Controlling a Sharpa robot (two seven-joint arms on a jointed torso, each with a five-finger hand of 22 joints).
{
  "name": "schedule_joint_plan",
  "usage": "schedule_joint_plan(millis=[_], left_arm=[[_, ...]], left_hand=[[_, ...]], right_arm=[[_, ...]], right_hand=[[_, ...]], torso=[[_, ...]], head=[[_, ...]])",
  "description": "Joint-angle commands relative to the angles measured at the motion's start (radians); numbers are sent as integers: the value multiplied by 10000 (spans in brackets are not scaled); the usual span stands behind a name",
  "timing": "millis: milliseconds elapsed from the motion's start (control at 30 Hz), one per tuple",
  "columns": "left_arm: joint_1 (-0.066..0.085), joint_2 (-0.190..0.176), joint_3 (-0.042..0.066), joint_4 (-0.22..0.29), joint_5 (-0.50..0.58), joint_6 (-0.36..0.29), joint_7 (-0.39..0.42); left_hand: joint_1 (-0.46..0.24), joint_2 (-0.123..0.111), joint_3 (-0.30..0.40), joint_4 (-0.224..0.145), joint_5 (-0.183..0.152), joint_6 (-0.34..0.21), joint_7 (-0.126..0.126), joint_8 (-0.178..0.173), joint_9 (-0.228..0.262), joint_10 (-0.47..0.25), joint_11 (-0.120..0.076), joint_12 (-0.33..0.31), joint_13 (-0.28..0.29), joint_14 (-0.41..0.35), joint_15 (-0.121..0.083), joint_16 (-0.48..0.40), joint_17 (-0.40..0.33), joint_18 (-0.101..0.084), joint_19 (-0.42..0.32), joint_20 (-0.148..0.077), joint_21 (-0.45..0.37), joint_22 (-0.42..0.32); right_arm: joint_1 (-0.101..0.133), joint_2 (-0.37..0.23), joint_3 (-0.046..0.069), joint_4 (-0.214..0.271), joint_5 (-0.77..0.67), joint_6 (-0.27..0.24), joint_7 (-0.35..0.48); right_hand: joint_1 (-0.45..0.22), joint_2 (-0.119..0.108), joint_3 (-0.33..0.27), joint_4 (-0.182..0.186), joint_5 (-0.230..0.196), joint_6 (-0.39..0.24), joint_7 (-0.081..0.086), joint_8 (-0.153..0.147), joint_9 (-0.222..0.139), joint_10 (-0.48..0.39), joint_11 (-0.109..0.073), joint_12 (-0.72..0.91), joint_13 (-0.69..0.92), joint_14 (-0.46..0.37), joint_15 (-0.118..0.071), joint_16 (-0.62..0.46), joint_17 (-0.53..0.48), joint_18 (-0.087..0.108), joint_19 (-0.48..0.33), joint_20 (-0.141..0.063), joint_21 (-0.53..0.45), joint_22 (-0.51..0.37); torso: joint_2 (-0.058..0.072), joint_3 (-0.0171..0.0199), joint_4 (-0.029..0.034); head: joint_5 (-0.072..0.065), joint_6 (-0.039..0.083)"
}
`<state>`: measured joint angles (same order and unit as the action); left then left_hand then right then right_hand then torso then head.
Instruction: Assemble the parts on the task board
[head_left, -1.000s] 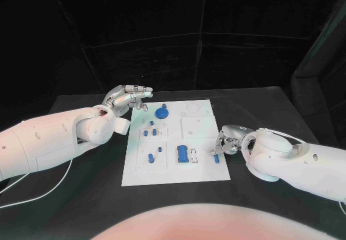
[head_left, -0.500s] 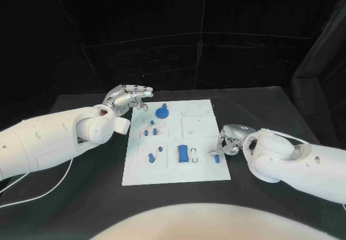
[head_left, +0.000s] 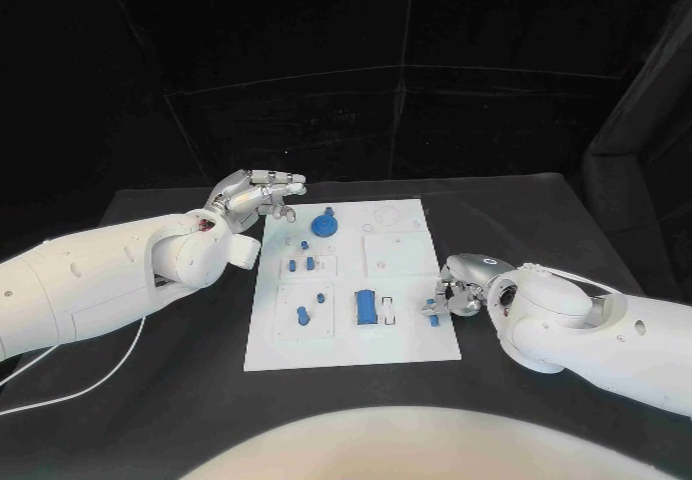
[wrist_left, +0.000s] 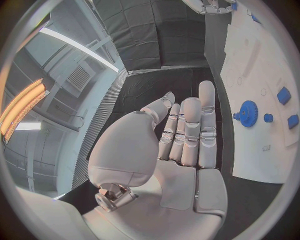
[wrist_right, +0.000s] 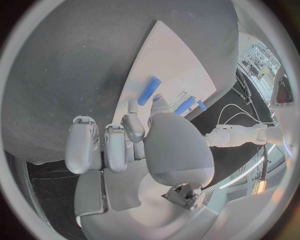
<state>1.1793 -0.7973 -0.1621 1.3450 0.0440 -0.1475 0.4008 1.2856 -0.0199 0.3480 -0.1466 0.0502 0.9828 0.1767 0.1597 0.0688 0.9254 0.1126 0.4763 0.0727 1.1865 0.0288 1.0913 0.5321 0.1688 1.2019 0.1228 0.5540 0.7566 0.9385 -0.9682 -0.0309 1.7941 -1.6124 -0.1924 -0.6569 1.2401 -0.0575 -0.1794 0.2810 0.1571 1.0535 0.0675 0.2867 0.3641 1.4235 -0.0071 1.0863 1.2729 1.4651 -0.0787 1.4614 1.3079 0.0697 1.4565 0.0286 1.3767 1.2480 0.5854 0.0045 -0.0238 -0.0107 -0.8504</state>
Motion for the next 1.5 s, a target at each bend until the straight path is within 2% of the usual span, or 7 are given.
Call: schedule_joint_plan(millis=[33,433,567,633,800,1000,1500], left_arm=[[15,-9,8,25,-25,109,34],[15,-37,8,38,-25,100,29],[15,-33,8,34,-25,100,29],[15,-31,8,33,-25,100,27],[15,-30,8,33,-25,99,26],[15,-42,8,41,-25,95,19],[16,-37,7,49,-25,107,-15]], left_hand=[[-59,-47,-62,-22,-9,-74,22,56,-1,-61,4,14,-13,-78,-16,-24,-22,124,-80,11,-40,-17],[-79,-44,-73,-11,-9,-79,26,60,-2,-70,8,21,-13,-82,-12,-17,-18,123,-85,14,-43,-21],[-79,-44,-73,-11,-9,-79,26,60,-2,-70,8,21,-13,-82,-12,-17,-18,123,-85,14,-43,-21],[-79,-44,-73,-11,-9,-79,26,60,-2,-70,8,21,-13,-82,-12,-17,-18,123,-85,14,-43,-21],[-84,-40,-76,-9,-8,-82,26,64,-2,-77,8,26,-13,-88,-10,-15,-22,123,-89,16,-45,-23],[-84,-40,-76,-9,-8,-82,26,64,-2,-77,8,26,-13,-88,-10,-15,-22,123,-89,16,-45,-23],[-84,-40,-76,-9,-8,-82,26,64,-2,-77,8,26,-13,-88,-10,-15,-22,123,-89,16,-45,-23]], right_arm=[[-82,-4,-25,45,54,293,7],[-148,53,-25,85,85,340,7],[-155,125,-24,83,66,391,13],[-158,175,-24,72,27,451,12],[-162,251,-24,37,-67,525,5],[-164,314,-24,-11,-108,671,-4],[-163,415,-22,-13,-227,642,-31]], right_hand=[[179,19,36,-66,79,77,-8,1,-6,-7,-34,-30,12,707,7,-40,920,-19,-24,16,-34,2],[459,174,26,-173,367,110,-15,6,30,-3,-44,-29,25,709,-2,-40,931,-20,-21,7,-33,12],[1849,616,584,-938,643,97,-72,-22,43,-16,-114,4,60,718,-69,-15,979,-28,-2,-40,-1,72],[2719,958,1151,-1458,-692,88,-46,-116,-3,-72,-104,-43,50,729,-79,26,1049,-42,12,-83,28,129],[3255,1119,1879,-1964,-941,144,15,-251,-88,-148,-66,-110,26,743,-36,75,1132,-60,28,-53,67,201],[2968,860,2667,-2269,-428,168,121,-456,-206,-201,-5,-180,-11,741,45,77,1153,-58,19,17,74,220],[1282,-356,4561,-1932,1136,332,95,-883,-459,-129,-8,-156,-33,763,37,117,1248,-71,46,25,128,327]], torso=[[8,7,2],[8,15,14],[8,16,3],[10,14,7],[11,12,7],[12,7,13],[-7,7,11]], head=[[7,-7],[4,11],[19,25],[1,20],[-3,13],[-12,-4],[19,-18]])
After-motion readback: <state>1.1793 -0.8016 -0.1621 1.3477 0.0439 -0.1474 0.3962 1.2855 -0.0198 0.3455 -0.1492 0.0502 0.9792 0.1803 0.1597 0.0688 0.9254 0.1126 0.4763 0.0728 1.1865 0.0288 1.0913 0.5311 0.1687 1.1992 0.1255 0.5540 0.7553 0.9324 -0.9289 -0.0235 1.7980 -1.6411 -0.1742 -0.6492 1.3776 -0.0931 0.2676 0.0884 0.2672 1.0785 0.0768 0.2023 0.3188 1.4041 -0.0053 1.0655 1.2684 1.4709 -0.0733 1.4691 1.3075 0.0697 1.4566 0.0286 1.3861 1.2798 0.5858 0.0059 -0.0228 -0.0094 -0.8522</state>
